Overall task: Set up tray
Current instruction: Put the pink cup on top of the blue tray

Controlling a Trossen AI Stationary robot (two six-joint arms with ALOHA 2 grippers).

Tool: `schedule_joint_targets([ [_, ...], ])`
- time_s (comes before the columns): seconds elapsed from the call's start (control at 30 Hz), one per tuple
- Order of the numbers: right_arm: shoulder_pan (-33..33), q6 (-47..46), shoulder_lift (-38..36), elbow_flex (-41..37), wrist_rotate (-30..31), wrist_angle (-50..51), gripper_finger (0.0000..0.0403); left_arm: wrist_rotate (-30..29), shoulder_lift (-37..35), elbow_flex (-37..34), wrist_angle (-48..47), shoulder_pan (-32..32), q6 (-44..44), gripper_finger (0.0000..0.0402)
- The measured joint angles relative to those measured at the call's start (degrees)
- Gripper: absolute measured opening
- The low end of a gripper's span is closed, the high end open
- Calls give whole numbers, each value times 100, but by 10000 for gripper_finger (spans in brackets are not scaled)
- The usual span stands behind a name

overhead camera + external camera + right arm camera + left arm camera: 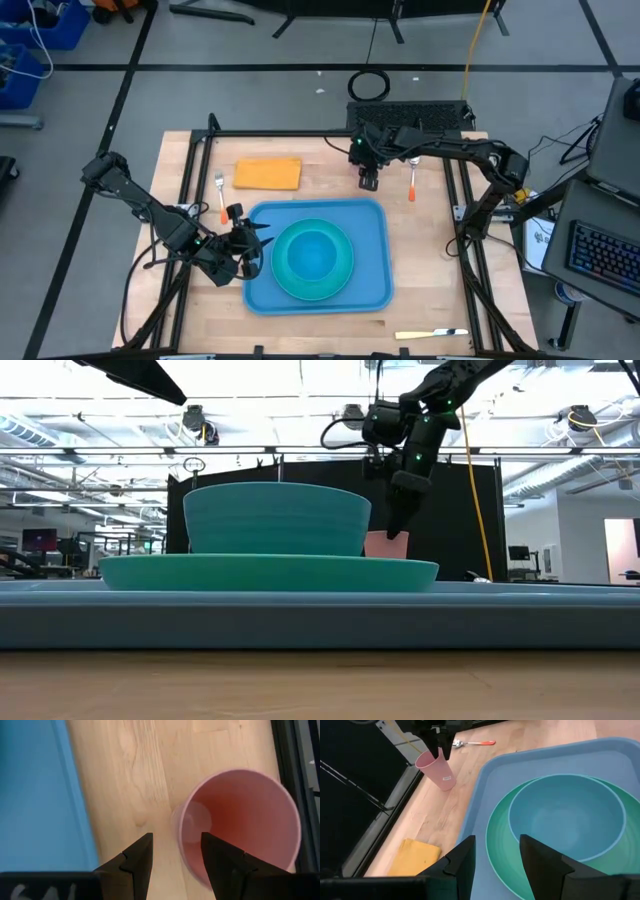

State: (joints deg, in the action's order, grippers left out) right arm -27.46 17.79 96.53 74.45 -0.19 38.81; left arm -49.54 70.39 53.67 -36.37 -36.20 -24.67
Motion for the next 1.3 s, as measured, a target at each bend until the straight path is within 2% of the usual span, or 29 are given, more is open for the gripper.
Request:
schedule_joint_targets([
  [0.1, 0, 70, 0, -110, 3, -131, 154, 0, 0, 0, -1, 2, 0, 159],
  [0.2, 0, 85, 0, -124, 5, -183, 133, 0, 0, 0, -1, 2, 0, 159],
  [0.27, 0, 128, 0, -126, 5, -181, 104, 0, 0, 0, -1, 0, 0, 159],
  [0.4, 0, 306, 0, -128, 7, -168, 19, 0, 0, 0, -1, 0, 0, 159],
  [0.43, 0, 355, 0, -128, 25, -164, 11, 0, 0, 0, -1, 0, 0, 159],
  [0.67, 15, 301, -113, -130, 325, 13, 3, 0, 0, 0, -12, 1, 0, 159],
  [0.93, 324, 27, -817, -130, 312, 341, 1, -2, 0, 0, -31, 8, 4, 159],
  [1.13, 982, -429, -1198, -130, 343, 799, 1, -2, 0, 0, -32, 17, 2, 159],
  [1.3, 1839, -746, -1225, -130, 745, 816, 1, -2, 0, 0, -26, 17, 2, 159],
])
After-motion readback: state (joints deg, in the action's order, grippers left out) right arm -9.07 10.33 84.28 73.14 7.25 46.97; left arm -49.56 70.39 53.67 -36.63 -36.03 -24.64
